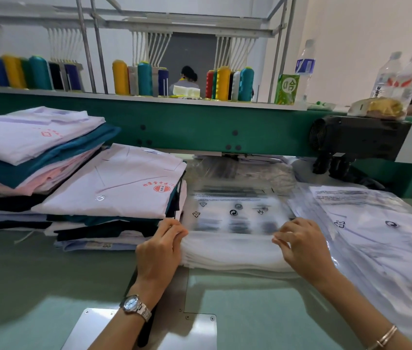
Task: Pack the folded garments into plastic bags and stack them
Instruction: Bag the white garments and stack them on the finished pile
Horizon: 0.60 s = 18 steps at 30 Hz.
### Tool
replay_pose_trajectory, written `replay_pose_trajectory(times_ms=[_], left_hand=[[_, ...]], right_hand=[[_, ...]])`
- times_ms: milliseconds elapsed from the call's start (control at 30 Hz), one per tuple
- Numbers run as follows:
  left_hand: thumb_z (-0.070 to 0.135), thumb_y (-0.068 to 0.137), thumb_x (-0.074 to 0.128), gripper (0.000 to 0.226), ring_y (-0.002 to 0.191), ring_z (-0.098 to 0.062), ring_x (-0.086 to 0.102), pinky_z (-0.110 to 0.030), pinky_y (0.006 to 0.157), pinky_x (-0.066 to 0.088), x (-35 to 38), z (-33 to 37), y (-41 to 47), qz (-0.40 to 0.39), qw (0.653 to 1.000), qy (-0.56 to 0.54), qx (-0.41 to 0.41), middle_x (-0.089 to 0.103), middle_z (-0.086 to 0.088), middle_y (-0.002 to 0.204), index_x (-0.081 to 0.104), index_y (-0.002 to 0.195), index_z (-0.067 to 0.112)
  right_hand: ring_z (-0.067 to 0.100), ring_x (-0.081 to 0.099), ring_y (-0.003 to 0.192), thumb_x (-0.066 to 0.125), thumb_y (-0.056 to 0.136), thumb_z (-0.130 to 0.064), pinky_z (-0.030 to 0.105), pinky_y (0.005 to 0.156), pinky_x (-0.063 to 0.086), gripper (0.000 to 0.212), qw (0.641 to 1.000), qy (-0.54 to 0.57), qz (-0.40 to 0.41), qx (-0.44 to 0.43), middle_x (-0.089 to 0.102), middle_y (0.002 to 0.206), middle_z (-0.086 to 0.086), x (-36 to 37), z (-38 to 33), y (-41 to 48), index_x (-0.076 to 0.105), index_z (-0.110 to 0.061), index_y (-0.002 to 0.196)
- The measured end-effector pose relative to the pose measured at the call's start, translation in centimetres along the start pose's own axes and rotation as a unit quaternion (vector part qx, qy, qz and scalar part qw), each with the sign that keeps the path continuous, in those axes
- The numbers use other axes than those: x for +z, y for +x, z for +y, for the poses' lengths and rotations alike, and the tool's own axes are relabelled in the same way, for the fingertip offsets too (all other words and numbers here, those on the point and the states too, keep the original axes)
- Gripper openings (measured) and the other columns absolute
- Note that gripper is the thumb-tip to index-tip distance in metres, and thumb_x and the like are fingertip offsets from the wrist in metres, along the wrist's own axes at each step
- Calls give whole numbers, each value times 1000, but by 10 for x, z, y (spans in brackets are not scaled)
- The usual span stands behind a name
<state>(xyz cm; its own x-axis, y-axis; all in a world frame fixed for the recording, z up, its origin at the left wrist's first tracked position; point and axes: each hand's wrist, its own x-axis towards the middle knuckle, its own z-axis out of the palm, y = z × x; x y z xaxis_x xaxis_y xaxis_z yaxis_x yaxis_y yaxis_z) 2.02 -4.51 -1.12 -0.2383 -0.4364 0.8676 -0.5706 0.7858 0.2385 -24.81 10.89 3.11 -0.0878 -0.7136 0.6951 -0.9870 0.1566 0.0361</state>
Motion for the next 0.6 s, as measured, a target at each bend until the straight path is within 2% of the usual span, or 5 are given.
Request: replay_pose_trajectory(times_ms=[133,233,400,500,600], left_hand=[[23,92,66,12,51,-8,56,-9,46,36,1,-4,1,12,1000,4,-13,67,14,96,73,83,19],[26,91,62,15,50,-10,56,-19,41,43,0,-6,1,15,1000,9,-9,67,14,97,73,84,19],[30,94,55,25,50,-11,56,-17,42,41,-3,-5,2,29,1000,10,-1,68,12,96,73,84,17],[28,94,55,24,49,-13,56,-21,40,43,-5,-5,3,35,999,15,-1,68,11,96,74,84,16],[26,94,56,23,48,-14,56,-23,39,44,-6,-6,3,39,999,23,0,69,11,97,74,85,16]], right_hand=[[27,60,60,92,54,-6,38,63,49,22,999,-42,3,7,65,60,-4,-5,6,0,73,-17,58],[28,61,59,92,55,-7,38,63,49,21,998,-66,2,8,67,60,-3,-6,10,0,73,-17,59],[27,64,57,89,56,-4,39,65,48,21,996,-91,16,19,71,73,1,-5,15,-3,72,-15,61],[27,59,50,86,61,-5,36,66,45,20,993,-113,0,25,68,65,-1,-5,20,-3,69,-15,59],[27,54,44,86,58,-3,36,66,45,25,988,-147,-25,35,62,55,-1,-8,24,-2,65,-14,52]])
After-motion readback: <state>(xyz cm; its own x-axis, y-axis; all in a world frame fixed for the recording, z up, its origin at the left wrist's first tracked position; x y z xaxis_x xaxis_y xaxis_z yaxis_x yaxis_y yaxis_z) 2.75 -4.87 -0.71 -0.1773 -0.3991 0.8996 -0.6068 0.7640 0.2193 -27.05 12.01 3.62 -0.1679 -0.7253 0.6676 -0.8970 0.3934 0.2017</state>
